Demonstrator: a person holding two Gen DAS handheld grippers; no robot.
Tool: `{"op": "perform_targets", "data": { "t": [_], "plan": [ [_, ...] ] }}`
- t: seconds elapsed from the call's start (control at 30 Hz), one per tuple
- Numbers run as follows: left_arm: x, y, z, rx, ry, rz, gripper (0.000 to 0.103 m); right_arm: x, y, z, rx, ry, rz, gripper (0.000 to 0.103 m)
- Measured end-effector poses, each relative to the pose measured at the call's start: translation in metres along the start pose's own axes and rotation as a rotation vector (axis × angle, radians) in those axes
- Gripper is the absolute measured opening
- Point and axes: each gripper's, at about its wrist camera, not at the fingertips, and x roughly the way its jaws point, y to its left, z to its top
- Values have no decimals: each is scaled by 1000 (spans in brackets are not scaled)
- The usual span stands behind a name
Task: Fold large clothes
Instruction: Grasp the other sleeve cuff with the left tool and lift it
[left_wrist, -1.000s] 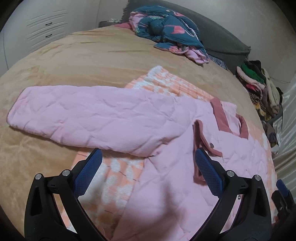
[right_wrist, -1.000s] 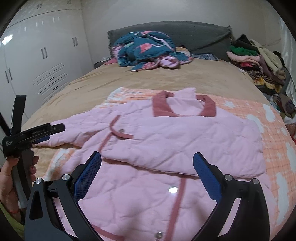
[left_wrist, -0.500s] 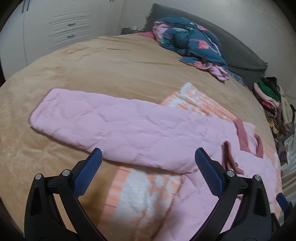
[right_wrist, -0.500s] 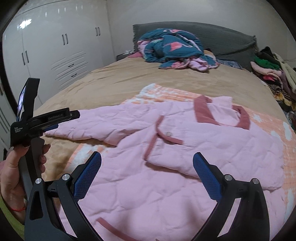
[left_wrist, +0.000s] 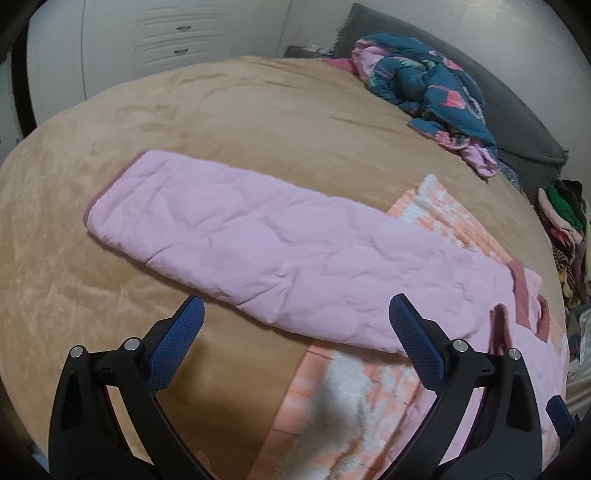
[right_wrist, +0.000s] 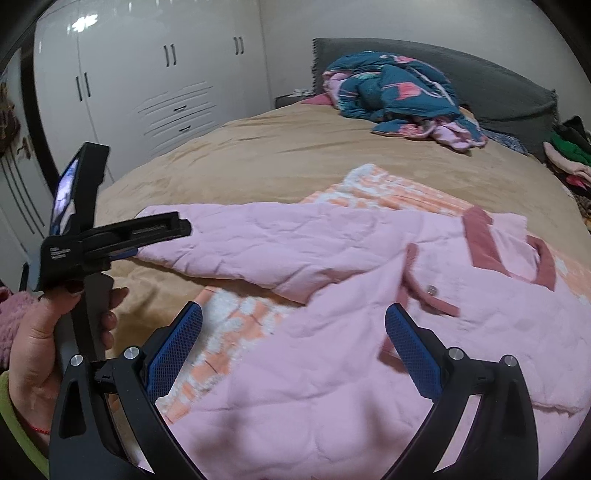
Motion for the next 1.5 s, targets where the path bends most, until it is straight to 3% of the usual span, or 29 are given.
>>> {"op": "perform_targets", "data": {
  "t": [0.3, 0.53, 0.73, 0.93, 0.97, 1.0, 1.07, 1.17, 1.5],
  "plan": [
    [26, 26, 4, -77, 36, 15, 94, 28, 14, 5, -23, 27, 35, 99],
    [61, 63, 6, -199, 98, 52, 94, 43, 7, -1, -6, 50, 48, 99],
    [80, 101, 15, -329, 83, 18, 94, 46, -12, -9, 12, 56, 27, 99],
    [81, 118, 24, -340, 31, 36, 92, 37, -45, -21, 69, 79, -17, 99],
    [81, 118, 24, -332, 23, 61, 78, 33, -50, -24, 79, 77, -17, 99],
    [80, 118, 25, -329, 13, 87, 70, 29, -53, -26, 81, 75, -22, 99],
    [73, 119, 25, -338, -20, 67, 37, 20, -60, -31, 74, 65, -44, 99],
    [56, 112, 30, -317, -63, 28, 13, 6, -68, -37, 83, 43, -64, 99],
    [-37, 38, 53, -147, -254, -115, 9, -50, -94, -56, 118, -37, -112, 99]
  ]
}}
